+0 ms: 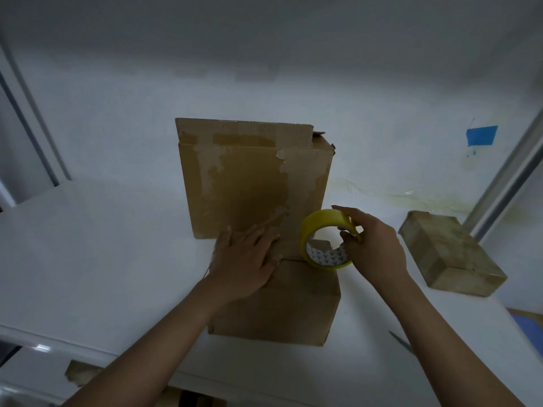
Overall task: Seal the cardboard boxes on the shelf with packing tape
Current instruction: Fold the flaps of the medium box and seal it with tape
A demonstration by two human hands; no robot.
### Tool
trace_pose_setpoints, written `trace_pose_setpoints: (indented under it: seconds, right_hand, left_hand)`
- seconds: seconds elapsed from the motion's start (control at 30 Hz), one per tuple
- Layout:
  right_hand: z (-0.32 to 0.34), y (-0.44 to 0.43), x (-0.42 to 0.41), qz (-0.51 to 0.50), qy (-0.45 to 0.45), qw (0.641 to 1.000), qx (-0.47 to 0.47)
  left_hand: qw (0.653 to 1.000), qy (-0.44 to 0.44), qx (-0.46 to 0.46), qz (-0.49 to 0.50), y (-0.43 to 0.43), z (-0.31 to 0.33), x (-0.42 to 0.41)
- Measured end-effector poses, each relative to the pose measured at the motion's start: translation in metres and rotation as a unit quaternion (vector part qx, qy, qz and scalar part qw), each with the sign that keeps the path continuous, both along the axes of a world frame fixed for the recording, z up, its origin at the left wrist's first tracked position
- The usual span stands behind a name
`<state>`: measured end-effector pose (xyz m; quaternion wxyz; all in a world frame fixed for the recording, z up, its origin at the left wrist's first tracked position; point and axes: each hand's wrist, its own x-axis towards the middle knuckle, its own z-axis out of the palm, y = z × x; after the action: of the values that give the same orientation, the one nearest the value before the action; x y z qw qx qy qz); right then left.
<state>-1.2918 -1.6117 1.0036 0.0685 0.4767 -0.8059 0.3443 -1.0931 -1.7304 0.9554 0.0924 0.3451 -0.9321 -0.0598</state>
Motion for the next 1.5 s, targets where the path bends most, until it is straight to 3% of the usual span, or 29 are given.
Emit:
trace_pose_setpoints:
  seconds: [0.23,0.6,0.8,1.5]
  right_hand:
    - [0.012,0.027,-0.034,-0.106,0.021,0.994,-0.014]
    - [-0.016,0.033,-0.053,-0.083,0.091,0.992,-0.031]
    - [-0.025,0.042,-0.047,-0.165,0.149,0.974,-0.035]
    - [-0.072,0.042,-0.045,-0.138,0.076,0.986,0.061]
  left_hand:
    - [1.000,-0.015,-0.007,-0.004,0.000,0.000,0.001]
    - [0.999,-0.034,0.022,0.000,0.001,0.005,0.000]
    - [0.999,-0.034,0.017,-0.003,0.003,0.005,0.001]
    - [0.998,-0.056,0.020,0.007,0.004,0.006,-0.003]
